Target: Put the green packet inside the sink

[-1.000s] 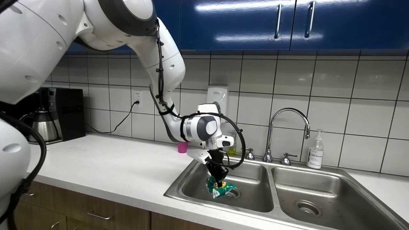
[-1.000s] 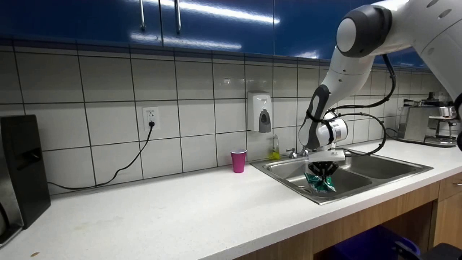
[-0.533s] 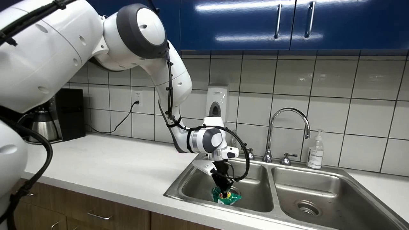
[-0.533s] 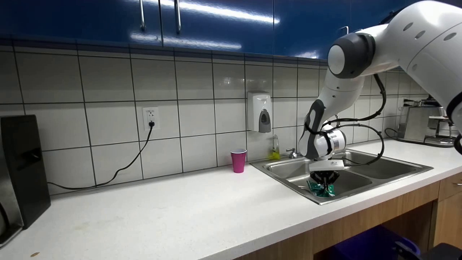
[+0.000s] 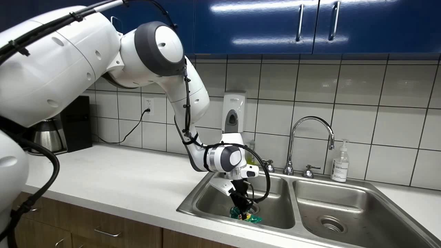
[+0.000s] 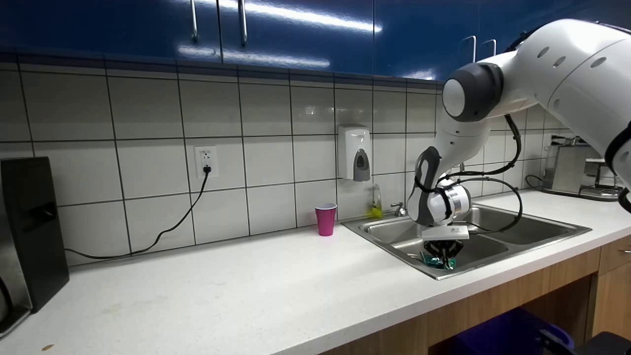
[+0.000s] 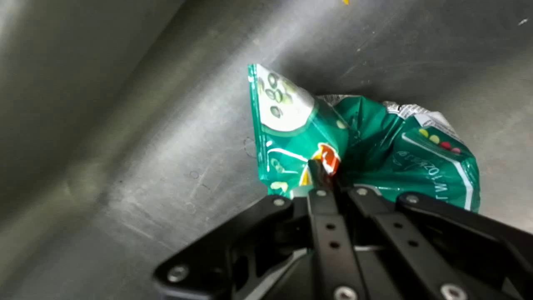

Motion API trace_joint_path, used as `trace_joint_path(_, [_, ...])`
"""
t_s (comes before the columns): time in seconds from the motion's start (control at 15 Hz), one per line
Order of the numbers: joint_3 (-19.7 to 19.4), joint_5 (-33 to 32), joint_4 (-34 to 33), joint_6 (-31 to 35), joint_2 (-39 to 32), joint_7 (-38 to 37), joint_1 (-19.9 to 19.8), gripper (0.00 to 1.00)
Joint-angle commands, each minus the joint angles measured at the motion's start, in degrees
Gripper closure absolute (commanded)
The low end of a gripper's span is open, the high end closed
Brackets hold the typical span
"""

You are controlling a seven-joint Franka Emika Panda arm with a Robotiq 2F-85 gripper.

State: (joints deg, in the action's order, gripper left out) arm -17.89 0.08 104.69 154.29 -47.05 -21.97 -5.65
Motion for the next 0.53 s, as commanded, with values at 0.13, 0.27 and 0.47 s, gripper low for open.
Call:
trace_joint_path(0.13, [0.58, 0.98, -2.77, -1.97, -0.95, 1.58, -1.20, 0.69])
trace_joint_path(0.27, [0.67, 0.82, -2.21, -2.11, 0.06, 1.85, -0.92, 0.56])
trace_joint_path(0.47, [1.09, 0.74, -0.82, -2.41, 2.34, 2.50, -0.41, 0.32])
